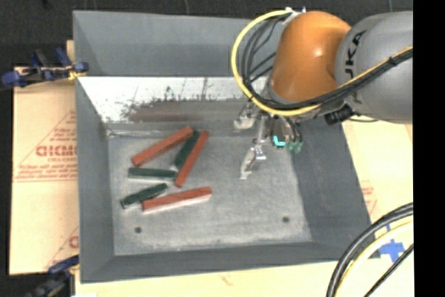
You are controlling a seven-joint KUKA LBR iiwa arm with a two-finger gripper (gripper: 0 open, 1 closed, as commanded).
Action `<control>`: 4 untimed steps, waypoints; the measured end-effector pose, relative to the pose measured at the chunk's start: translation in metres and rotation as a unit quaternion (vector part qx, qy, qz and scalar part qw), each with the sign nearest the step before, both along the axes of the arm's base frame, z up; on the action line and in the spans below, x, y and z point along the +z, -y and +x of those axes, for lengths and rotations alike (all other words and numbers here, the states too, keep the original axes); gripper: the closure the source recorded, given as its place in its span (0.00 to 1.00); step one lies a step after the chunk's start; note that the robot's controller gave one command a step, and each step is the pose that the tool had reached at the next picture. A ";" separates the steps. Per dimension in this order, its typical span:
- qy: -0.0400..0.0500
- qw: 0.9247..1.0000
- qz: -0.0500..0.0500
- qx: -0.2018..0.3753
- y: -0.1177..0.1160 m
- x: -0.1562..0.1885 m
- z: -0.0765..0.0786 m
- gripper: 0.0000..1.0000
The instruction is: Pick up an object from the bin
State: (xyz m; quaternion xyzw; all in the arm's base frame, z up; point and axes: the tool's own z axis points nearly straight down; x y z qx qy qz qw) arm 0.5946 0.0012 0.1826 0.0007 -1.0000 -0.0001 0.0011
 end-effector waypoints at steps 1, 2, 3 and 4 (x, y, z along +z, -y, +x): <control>0.003 1.000 0.000 0.000 0.000 0.003 0.002 0.00; 0.004 0.999 -0.005 0.034 -0.055 -0.094 -0.011 1.00; 0.024 0.999 -0.003 0.034 -0.056 -0.091 -0.003 0.00; 0.024 0.999 -0.003 0.034 -0.056 -0.092 -0.003 0.00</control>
Offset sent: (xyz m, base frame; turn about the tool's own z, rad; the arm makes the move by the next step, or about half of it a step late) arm -0.0194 0.0622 -0.1109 -0.0673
